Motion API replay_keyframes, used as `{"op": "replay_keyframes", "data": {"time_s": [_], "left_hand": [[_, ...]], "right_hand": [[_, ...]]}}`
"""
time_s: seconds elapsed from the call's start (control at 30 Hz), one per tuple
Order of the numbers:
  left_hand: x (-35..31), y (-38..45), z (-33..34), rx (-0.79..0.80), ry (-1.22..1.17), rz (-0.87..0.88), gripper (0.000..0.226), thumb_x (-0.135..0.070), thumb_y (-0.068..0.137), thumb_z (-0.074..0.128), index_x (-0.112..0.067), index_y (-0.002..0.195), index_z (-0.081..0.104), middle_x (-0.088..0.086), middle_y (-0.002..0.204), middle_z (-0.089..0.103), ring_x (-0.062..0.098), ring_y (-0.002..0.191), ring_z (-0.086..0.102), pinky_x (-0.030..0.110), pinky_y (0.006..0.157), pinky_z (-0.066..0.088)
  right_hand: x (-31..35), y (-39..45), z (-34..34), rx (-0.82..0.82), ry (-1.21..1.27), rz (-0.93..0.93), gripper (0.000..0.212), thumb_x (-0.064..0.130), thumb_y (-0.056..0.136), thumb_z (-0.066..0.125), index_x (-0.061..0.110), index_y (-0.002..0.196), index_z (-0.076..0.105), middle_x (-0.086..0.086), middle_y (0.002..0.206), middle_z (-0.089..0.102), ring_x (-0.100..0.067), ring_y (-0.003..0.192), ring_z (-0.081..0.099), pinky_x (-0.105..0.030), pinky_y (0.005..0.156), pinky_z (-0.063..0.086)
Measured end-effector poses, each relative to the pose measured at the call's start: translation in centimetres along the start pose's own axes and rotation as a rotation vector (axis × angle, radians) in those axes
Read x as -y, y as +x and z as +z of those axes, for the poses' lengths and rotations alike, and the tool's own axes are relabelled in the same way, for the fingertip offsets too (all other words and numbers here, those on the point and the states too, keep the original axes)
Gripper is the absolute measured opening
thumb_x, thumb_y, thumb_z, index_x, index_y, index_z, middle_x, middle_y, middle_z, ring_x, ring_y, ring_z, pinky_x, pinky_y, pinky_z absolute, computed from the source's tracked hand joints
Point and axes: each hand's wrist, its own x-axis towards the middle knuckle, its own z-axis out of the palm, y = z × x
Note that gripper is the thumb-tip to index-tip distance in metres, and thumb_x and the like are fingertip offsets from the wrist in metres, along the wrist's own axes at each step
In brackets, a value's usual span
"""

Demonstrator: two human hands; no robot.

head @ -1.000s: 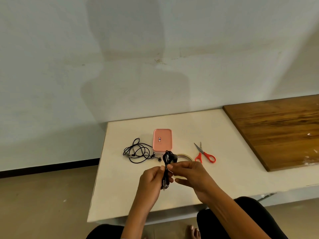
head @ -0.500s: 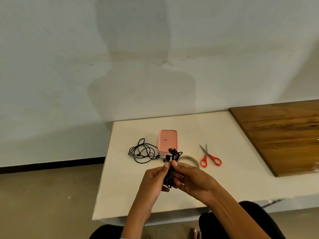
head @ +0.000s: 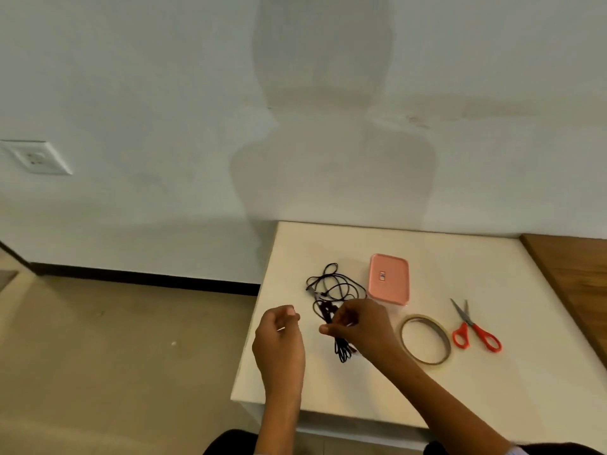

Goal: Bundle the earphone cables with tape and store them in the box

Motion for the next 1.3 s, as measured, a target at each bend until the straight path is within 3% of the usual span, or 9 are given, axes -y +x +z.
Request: {"op": "replay_keyframes", "data": {"time_s": [0.3, 0.47, 0.57, 0.67, 0.73, 0.87, 0.97, 1.17, 1.3], "left_hand": [[0.4, 2.6, -2.0, -0.119, -0.043, -0.045, 0.019, -0.01, 0.094, 0.048, -0.024, 0.092, 0.062, -0.002, 0.095, 0.069, 0.02, 0.092, 0.064, 0.04, 0.081, 0.053], [1.6, 3.4, -3.2, -0.087, -0.034, -0.073, 0.023, -0.009, 0.093, 0.049, -0.027, 0.087, 0.061, -0.001, 0.095, 0.069, 0.02, 0.091, 0.064, 0.037, 0.076, 0.052], [1.8, 3.4, -3.3, -0.045, -0.028, -0.079, 0.022, -0.008, 0.093, 0.05, -0.025, 0.086, 0.062, -0.002, 0.091, 0.07, 0.021, 0.091, 0.064, 0.038, 0.078, 0.051], [1.8, 3.3, -3.0, 0.0, -0.028, -0.088, 0.021, -0.008, 0.092, 0.051, -0.024, 0.085, 0.063, -0.002, 0.09, 0.07, 0.022, 0.092, 0.064, 0.04, 0.082, 0.051], [1.7, 3.2, -2.7, 0.031, -0.033, -0.092, 0.021, -0.008, 0.092, 0.052, -0.023, 0.084, 0.064, -0.001, 0.089, 0.07, 0.021, 0.091, 0.064, 0.037, 0.079, 0.05], [1.5, 2.9, -1.9, 0.105, -0.02, -0.104, 0.019, -0.011, 0.092, 0.054, -0.023, 0.083, 0.064, -0.001, 0.092, 0.07, 0.019, 0.091, 0.064, 0.036, 0.081, 0.05], [1.5, 2.5, -1.2, 0.156, 0.013, -0.108, 0.017, -0.014, 0.091, 0.055, -0.026, 0.083, 0.065, 0.0, 0.093, 0.07, 0.02, 0.092, 0.064, 0.037, 0.083, 0.052], [1.4, 1.1, 0.2, 0.286, 0.096, -0.106, 0.012, -0.016, 0.091, 0.056, -0.023, 0.087, 0.065, 0.001, 0.094, 0.069, 0.019, 0.091, 0.063, 0.03, 0.08, 0.049], [1.4, -0.1, 1.4, 0.438, 0.251, -0.07, 0.016, -0.015, 0.088, 0.062, -0.024, 0.101, 0.065, -0.005, 0.103, 0.066, 0.014, 0.101, 0.062, 0.028, 0.09, 0.049]], "right_hand": [[2.4, 3.9, 6.8, 0.044, -0.316, -0.155, 0.022, 0.037, 0.077, 0.074, 0.016, 0.085, 0.073, 0.0, 0.082, 0.071, -0.013, 0.074, 0.064, -0.026, 0.07, 0.054], [1.5, 5.6, 3.5, -0.25, -0.249, -0.253, 0.011, 0.02, 0.082, 0.07, 0.012, 0.09, 0.071, -0.001, 0.091, 0.068, -0.019, 0.084, 0.064, -0.029, 0.072, 0.05], [0.4, 7.3, 2.5, -0.277, -0.317, -0.318, 0.034, 0.025, 0.084, 0.068, 0.013, 0.115, 0.063, -0.003, 0.122, 0.054, -0.02, 0.112, 0.051, -0.027, 0.086, 0.044], [-0.7, 8.3, 3.1, -0.108, -0.484, -0.231, 0.063, 0.043, 0.085, 0.063, 0.019, 0.139, 0.041, -0.008, 0.15, 0.028, -0.025, 0.137, 0.027, -0.036, 0.106, 0.035], [-1.3, 8.2, 3.9, -0.026, -0.609, -0.154, 0.064, 0.047, 0.087, 0.058, 0.025, 0.143, 0.034, -0.008, 0.154, 0.021, -0.027, 0.14, 0.021, -0.039, 0.11, 0.03], [-1.7, 7.0, 5.0, -0.142, -0.664, -0.195, 0.037, 0.022, 0.094, 0.051, 0.025, 0.131, 0.05, -0.004, 0.136, 0.043, -0.024, 0.121, 0.042, -0.031, 0.091, 0.046], [-2.2, 6.2, 4.7, -0.143, -0.601, -0.205, 0.032, 0.008, 0.092, 0.05, 0.022, 0.12, 0.06, -0.003, 0.118, 0.054, -0.02, 0.103, 0.054, -0.026, 0.078, 0.048], [-0.6, 3.9, -0.9, -0.252, -0.12, -0.108, 0.017, 0.004, 0.08, 0.07, 0.01, 0.095, 0.073, 0.001, 0.085, 0.066, -0.01, 0.071, 0.057, -0.022, 0.07, 0.047], [1.0, 1.7, -4.8, -0.211, 0.283, 0.015, 0.015, 0.006, 0.079, 0.072, 0.016, 0.09, 0.07, -0.004, 0.083, 0.068, -0.017, 0.065, 0.063, -0.022, 0.063, 0.054]]}}
